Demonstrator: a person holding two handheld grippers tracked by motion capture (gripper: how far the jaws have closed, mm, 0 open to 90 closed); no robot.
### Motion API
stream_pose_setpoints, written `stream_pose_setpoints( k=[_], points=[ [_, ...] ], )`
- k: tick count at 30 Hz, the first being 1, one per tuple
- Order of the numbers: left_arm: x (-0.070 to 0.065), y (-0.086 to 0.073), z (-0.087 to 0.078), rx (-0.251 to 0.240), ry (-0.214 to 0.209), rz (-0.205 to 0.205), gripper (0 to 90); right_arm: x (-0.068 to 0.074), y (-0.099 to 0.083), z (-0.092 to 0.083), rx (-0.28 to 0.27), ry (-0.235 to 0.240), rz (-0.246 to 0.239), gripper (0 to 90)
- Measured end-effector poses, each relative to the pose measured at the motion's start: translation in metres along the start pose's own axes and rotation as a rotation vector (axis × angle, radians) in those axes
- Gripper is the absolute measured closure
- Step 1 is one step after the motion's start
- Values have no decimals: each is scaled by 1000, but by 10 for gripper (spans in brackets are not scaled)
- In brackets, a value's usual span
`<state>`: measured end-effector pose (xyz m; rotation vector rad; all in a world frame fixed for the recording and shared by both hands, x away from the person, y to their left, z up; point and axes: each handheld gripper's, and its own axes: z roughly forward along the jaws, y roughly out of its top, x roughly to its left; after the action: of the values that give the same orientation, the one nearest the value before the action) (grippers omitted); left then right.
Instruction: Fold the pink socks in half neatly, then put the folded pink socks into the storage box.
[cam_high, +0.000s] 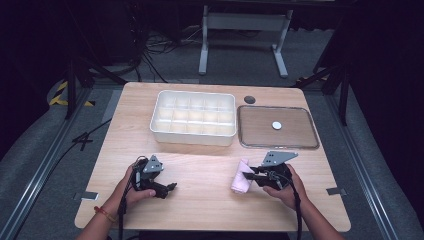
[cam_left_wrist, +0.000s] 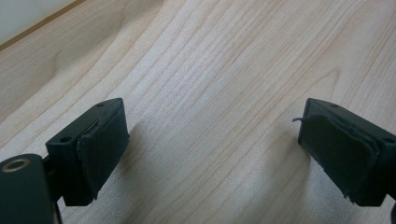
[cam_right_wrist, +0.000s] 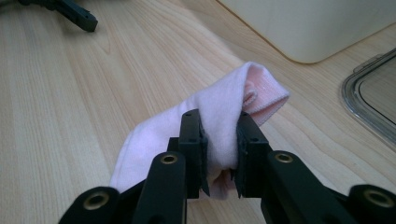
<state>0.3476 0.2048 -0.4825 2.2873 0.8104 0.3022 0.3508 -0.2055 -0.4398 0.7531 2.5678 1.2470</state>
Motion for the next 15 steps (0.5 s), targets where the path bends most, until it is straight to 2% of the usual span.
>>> stream_pose_setpoints(
  k=[9, 15],
  points=[
    [0, 0, 0, -1, 1, 0, 86, -2, 0, -6, -23, -37, -4, 764],
    [0, 0, 0, 0, 0, 0, 86, -4, 4, -17, -66, -69, -5, 763]
  ],
)
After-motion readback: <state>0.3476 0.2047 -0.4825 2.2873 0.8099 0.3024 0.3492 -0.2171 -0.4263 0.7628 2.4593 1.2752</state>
